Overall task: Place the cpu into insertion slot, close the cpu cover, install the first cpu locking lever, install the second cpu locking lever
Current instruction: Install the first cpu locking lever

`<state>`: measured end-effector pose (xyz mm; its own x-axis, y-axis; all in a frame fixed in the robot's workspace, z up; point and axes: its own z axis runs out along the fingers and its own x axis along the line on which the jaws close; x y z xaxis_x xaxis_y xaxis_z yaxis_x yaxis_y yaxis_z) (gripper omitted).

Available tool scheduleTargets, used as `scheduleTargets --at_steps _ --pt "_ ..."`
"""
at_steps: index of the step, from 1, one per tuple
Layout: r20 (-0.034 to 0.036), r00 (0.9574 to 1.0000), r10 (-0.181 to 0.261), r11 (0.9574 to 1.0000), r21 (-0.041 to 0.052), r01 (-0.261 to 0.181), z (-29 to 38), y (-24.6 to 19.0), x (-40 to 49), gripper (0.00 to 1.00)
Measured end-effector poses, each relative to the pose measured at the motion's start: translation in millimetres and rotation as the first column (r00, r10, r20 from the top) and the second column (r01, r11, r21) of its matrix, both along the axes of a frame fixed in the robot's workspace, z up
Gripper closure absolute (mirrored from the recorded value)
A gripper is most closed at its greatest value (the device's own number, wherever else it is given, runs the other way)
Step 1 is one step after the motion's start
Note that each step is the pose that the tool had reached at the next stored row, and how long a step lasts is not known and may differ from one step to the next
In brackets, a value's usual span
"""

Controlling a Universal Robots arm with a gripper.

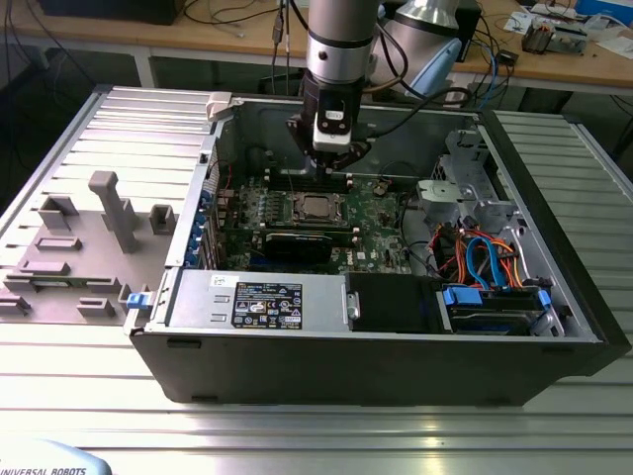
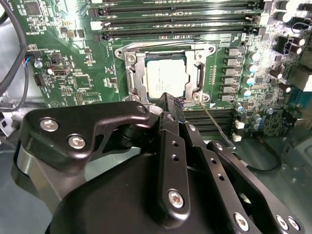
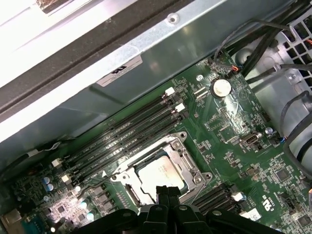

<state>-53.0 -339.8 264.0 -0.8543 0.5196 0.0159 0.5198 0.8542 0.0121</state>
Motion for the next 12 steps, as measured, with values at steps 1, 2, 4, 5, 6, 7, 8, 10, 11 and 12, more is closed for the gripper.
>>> scheduleTargets --at_steps 1,2,4,5,6,7,8,10,11,12 --pt "0.0000 0.9999 0.014 0.9999 0.0000 -0.014 0.0 0.0 0.0 0.89" --pt "0.0001 0.9997 0.023 0.9997 0.0000 -0.023 0.0 0.0 0.0 0.89" --pt "0.0001 0.9992 0.041 0.9992 0.0000 -0.041 0.0 0.0 -0.1 0.89" --pt "0.0000 0.9985 0.055 0.9985 0.0000 -0.055 0.0 0.0 -0.1 0.89" --pt "0.0001 0.9976 0.069 0.9976 0.0000 -0.069 0.0 0.0 0.0 0.89" --pt "0.0001 0.9973 0.073 0.9973 0.0000 -0.073 0.0 0.0 0.0 0.89" --pt "0.0000 0.9971 0.076 0.9971 0.0000 -0.076 0.0 0.0 0.0 0.89" --pt "0.0001 0.9965 0.083 0.9965 0.0000 -0.083 0.0 0.0 -0.1 0.89" --pt "0.0001 0.9963 0.086 0.9963 0.0000 -0.086 0.0 0.0 0.0 0.89" --pt "0.0001 0.9956 0.094 0.9956 0.0000 -0.094 0.0 0.0 0.0 0.89"
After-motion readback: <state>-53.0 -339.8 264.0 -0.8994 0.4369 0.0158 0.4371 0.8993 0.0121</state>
